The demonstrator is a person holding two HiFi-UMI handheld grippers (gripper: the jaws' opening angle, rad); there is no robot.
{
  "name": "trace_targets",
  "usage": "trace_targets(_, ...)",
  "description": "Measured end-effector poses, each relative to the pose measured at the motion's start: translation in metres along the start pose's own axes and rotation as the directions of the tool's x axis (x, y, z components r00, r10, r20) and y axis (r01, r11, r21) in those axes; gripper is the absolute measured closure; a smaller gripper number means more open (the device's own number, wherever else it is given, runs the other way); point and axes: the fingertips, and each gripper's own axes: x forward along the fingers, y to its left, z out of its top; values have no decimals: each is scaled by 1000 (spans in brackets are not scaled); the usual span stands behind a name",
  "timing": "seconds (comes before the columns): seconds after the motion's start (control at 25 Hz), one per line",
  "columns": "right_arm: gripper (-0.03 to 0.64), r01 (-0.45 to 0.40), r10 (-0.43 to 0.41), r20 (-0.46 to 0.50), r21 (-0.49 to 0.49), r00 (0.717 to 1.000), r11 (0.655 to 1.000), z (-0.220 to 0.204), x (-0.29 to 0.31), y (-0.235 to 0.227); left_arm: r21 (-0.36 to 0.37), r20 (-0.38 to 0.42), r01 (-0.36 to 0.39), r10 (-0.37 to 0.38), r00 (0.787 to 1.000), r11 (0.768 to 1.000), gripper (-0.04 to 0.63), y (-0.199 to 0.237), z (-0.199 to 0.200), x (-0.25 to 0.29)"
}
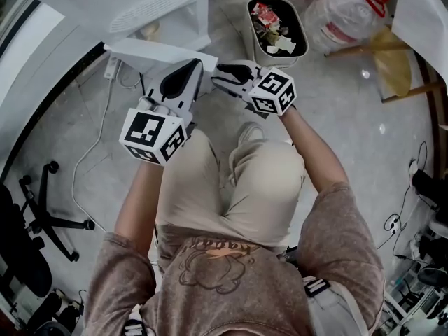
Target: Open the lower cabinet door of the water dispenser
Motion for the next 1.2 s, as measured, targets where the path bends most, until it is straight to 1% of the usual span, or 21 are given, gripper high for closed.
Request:
trace_targets(0.4, 516, -75, 74, -37, -51, 997, 996, -8, 2, 32, 8, -7, 3, -2, 1000, 1000, 583, -3, -4, -5)
trace_targets(0.6, 570, -109, 107, -35, -51, 994, 993, -12, 6, 45, 15, -15, -11, 11, 1000, 1000, 583, 0, -7, -10)
trace_targets(0.72, 604, -143, 141, -39, -55, 989, 988, -14, 9, 56, 26, -24, -16, 17, 1000, 1000, 583, 2, -9, -15)
trace_targets(1.0, 609, -227, 220, -75, -89, 972, 970, -17, 20, 87, 33, -18, -34, 35, 999, 999, 583, 8, -5, -26)
trace_targets(1.2, 609, -286, 277, -97, -97, 956, 953, -20, 26, 106, 30, -19, -53, 54, 998, 998, 583, 11, -1, -37)
